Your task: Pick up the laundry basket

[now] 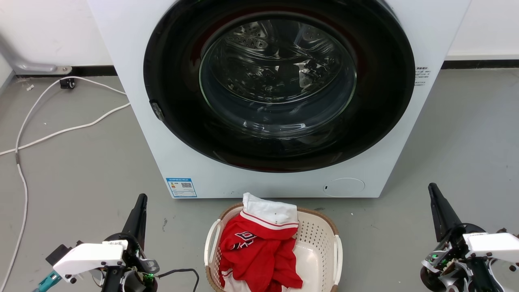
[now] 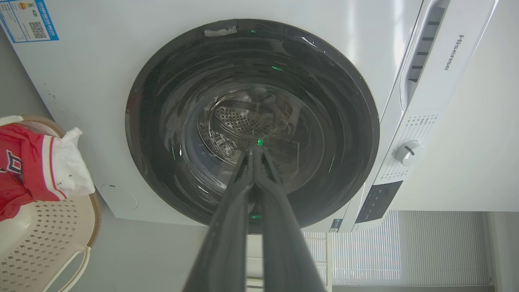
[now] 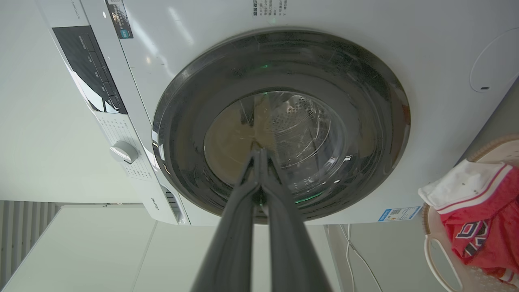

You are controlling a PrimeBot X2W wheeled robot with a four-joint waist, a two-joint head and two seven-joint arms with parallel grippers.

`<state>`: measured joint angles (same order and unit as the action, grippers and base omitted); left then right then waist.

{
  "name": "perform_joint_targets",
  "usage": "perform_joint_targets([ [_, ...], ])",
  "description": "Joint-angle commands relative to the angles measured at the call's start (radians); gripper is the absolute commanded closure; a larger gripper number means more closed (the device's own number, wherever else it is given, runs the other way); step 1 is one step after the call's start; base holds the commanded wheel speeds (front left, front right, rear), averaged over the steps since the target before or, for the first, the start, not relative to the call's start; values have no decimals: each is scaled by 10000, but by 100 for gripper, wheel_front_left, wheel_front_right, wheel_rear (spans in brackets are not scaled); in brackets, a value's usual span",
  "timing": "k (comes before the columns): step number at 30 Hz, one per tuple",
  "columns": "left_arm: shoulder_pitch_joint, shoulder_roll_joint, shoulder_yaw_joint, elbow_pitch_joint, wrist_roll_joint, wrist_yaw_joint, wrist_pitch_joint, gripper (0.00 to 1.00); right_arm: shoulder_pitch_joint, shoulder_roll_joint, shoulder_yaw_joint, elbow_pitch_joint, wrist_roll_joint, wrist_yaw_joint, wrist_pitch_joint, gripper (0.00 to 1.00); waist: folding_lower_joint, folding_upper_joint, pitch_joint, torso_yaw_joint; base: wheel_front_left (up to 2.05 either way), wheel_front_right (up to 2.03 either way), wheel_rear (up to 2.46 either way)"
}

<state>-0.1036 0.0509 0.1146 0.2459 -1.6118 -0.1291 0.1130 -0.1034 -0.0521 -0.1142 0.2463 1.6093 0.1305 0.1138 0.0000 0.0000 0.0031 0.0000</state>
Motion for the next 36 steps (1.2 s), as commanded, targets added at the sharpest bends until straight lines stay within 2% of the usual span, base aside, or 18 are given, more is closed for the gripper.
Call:
perform_joint_targets([
  [1, -117, -8, 9, 7, 37, -33, 21, 100, -130, 34, 4, 14, -4, 4, -8, 100, 0, 0, 0, 0, 0, 0, 0],
  [6, -117, -8, 9, 7, 37, -33, 21, 100, -130, 34, 4, 14, -4, 4, -8, 100, 0, 0, 0, 0, 0, 0, 0],
  [7, 14, -4, -7, 26, -5, 2, -5, 0, 15, 0, 1, 20, -1, 2, -4, 0, 0, 0, 0, 0, 0, 0, 0],
  [15, 46, -17, -431, 12, 37, 10, -343, 0, 177, 3, 172, -29, -115, 0, -308, 0, 0, 0, 4, 1, 0, 0, 0],
  [21, 14, -14, -721, -285, 730, 7, -638, 0, 226, -105, 384, -166, -708, 0, -633, 0, 0, 0, 7, 7, 0, 0, 0],
  [35, 114, -9, -1273, -924, 4082, -1, -1243, 0, 355, -27, 380, -763, -4393, 1, -1243, 0, 0, 0, 21, 30, 0, 0, 0],
  [36, 141, -9, -1398, -913, 4805, -2, -1364, 0, 373, -19, 415, -855, -5222, 1, -1359, 0, 0, 0, 18, 30, 0, 0, 0],
])
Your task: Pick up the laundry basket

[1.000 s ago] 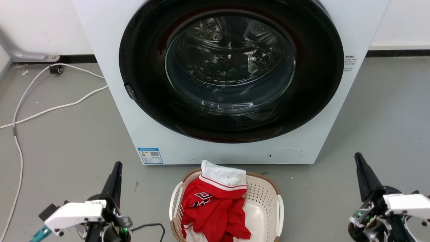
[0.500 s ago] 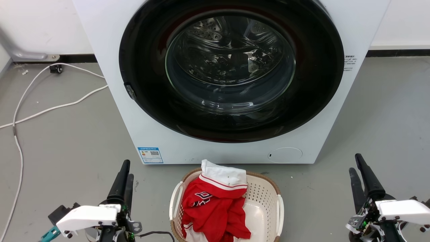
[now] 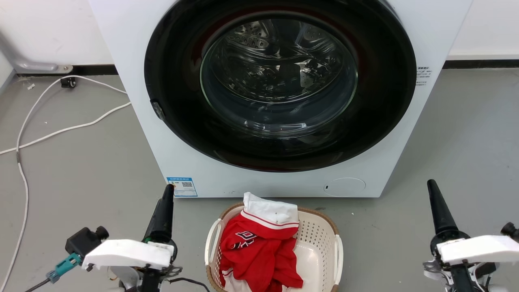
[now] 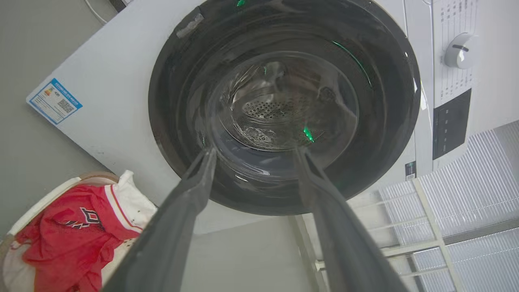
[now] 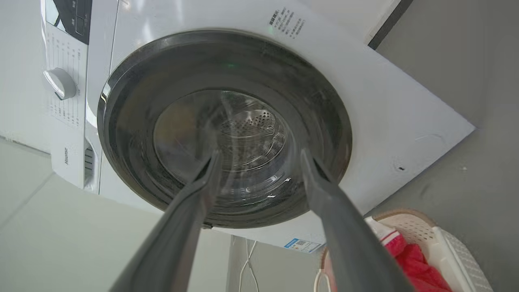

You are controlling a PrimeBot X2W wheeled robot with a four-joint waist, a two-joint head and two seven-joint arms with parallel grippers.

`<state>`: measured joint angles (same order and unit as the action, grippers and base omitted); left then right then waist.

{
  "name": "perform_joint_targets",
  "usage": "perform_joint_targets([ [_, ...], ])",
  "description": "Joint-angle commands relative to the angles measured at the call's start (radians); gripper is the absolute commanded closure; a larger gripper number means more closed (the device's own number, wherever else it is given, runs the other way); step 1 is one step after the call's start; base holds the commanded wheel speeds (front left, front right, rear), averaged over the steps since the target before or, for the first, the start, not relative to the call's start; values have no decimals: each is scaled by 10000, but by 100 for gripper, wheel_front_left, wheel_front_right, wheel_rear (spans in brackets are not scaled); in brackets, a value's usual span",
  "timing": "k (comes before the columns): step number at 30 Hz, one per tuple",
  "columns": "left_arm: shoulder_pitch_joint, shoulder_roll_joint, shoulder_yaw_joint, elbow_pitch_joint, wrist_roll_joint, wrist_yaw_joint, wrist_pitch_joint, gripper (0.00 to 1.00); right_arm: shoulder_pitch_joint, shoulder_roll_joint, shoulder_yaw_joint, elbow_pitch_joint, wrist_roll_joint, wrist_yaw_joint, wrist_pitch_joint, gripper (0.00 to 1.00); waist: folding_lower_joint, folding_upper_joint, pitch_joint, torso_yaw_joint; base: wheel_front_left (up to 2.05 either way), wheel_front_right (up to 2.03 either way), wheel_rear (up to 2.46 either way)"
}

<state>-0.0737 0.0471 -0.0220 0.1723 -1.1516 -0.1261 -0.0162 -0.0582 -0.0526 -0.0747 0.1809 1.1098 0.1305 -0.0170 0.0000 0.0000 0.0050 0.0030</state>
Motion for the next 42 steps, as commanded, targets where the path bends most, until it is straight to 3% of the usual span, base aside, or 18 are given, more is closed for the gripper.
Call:
perform_joint_targets([
  [1, -156, 30, -81, -161, 458, -33, -106, 0, -72, -12, 38, -226, -504, 1, -92, 0, 0, 0, -3, -2, 0, 0, 0],
  [17, -87, 33, -602, 17, 3608, 98, -673, 0, 93, 7, 178, -348, -4124, 1, -658, 0, 0, 0, -37, 24, 0, 0, 0],
  [42, -186, 109, -1275, 301, 6717, 389, -1371, 0, 321, 17, 363, -842, -7216, 1, -865, 0, 0, 0, -39, 39, 0, 0, 0],
])
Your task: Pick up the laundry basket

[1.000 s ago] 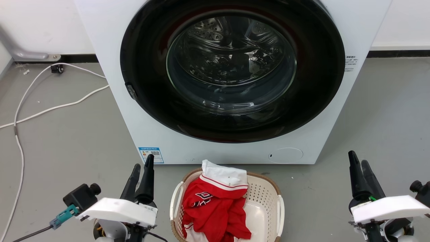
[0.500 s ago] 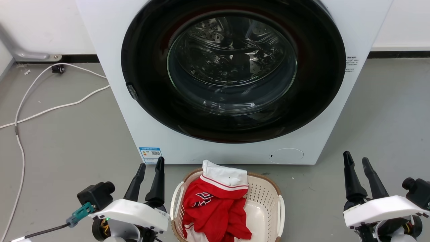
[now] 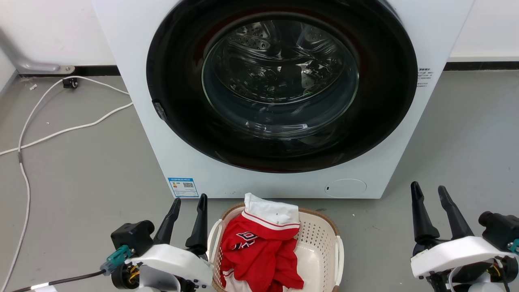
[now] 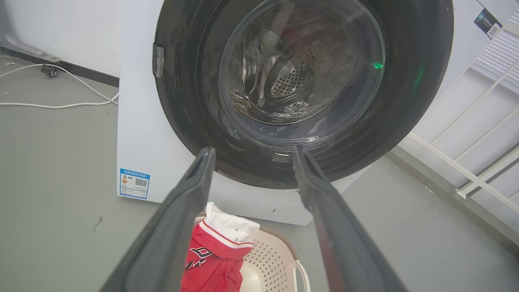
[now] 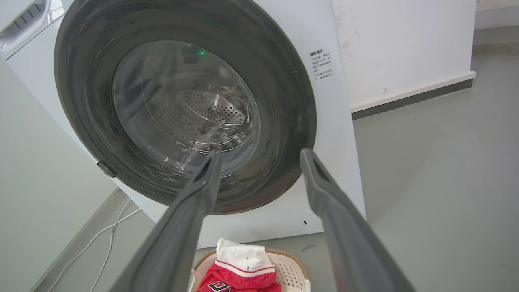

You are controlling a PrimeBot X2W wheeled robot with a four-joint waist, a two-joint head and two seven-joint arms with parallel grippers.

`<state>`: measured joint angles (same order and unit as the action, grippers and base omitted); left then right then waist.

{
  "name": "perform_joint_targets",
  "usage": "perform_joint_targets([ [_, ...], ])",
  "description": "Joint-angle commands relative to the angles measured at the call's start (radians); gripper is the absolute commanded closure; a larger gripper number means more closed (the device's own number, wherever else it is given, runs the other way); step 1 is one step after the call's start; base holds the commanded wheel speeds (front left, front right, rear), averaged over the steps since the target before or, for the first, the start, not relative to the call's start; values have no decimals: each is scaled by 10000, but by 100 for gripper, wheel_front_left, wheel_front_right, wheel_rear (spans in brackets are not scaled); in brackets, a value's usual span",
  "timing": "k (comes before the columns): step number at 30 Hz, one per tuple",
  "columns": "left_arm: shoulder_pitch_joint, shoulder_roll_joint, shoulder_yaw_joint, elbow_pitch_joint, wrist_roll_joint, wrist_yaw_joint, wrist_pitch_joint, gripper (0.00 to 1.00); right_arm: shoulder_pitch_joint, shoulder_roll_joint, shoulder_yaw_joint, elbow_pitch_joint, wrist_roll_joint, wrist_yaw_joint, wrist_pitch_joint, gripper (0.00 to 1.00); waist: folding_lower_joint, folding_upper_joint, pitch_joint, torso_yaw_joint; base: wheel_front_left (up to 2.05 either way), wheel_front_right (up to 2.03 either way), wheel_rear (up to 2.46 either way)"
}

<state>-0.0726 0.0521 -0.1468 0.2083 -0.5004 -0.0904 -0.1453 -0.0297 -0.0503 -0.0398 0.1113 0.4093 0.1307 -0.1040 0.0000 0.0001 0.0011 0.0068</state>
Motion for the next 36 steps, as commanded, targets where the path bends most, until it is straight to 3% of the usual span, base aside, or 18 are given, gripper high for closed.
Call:
perform_joint_targets([
  [1, -216, 75, -84, -23, 517, 90, -156, 0, 72, -6, 16, -189, -498, -1, 64, 0, 0, -1, -1, 2, 0, 0, 0],
  [26, -293, 75, -324, 129, 2670, 378, -730, 0, 344, -3, 163, -418, -2850, 0, 127, 0, 0, -1, 8, 13, 0, 0, 0],
  [36, -258, 33, -318, 252, 3260, 382, -922, 0, 413, -2, 147, -346, -3033, -1, 56, 0, 0, -1, -7, 14, 0, 0, 0],
])
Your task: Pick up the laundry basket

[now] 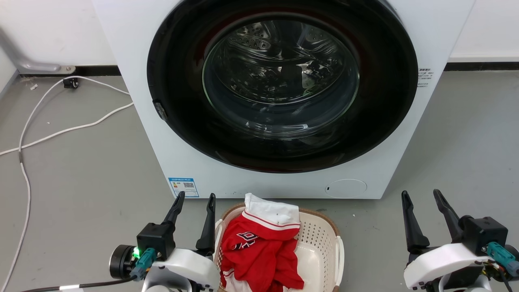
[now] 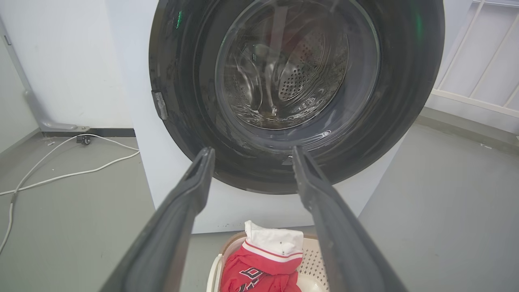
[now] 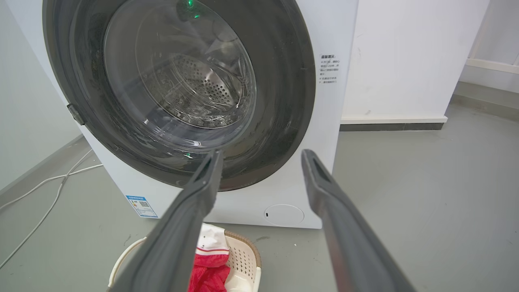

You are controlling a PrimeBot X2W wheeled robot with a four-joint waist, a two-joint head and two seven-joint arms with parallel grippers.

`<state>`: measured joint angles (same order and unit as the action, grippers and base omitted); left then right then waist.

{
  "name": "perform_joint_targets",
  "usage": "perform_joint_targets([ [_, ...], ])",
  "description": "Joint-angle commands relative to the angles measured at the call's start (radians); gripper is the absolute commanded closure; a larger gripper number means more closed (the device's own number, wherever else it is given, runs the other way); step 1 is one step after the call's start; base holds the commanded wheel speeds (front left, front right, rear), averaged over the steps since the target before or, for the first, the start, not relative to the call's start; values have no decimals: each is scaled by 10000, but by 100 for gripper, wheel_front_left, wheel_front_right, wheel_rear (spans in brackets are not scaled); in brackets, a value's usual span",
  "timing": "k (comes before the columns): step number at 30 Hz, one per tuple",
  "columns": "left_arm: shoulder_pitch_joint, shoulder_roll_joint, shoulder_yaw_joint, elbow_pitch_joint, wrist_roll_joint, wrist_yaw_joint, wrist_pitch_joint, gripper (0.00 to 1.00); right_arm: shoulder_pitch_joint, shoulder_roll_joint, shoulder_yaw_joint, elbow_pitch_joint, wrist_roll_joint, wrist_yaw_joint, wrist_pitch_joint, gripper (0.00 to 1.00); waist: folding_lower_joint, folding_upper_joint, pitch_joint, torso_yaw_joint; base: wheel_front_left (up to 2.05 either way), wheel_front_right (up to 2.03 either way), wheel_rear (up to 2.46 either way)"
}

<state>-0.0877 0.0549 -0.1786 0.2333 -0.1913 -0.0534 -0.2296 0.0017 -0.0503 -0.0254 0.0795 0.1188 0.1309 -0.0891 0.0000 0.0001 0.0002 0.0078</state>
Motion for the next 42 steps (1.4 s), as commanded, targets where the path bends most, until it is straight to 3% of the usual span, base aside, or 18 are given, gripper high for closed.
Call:
perform_joint_targets([
  [1, -113, 1, -6, 19, 229, 9, -99, 0, 109, -2, 6, -18, -166, -3, -97, 0, 0, -1, 2, 9, 0, 0, 0],
  [16, -220, -38, -23, 211, 932, 2, -373, 0, 133, 1, -34, 86, -693, -3, -371, 0, 0, -1, 17, -9, 0, 0, 0],
  [34, -151, -47, 37, 297, 699, 85, -373, 0, -16, 1, -49, 246, -305, -3, -518, 0, 0, -1, 129, 3, 0, 0, 0],
  [42, -964, -21, 95, 1751, 794, -111, -362, 0, -364, 0, 176, 946, -95, -5, -388, 0, 0, -1, 1128, -15, 0, 0, 0],
])
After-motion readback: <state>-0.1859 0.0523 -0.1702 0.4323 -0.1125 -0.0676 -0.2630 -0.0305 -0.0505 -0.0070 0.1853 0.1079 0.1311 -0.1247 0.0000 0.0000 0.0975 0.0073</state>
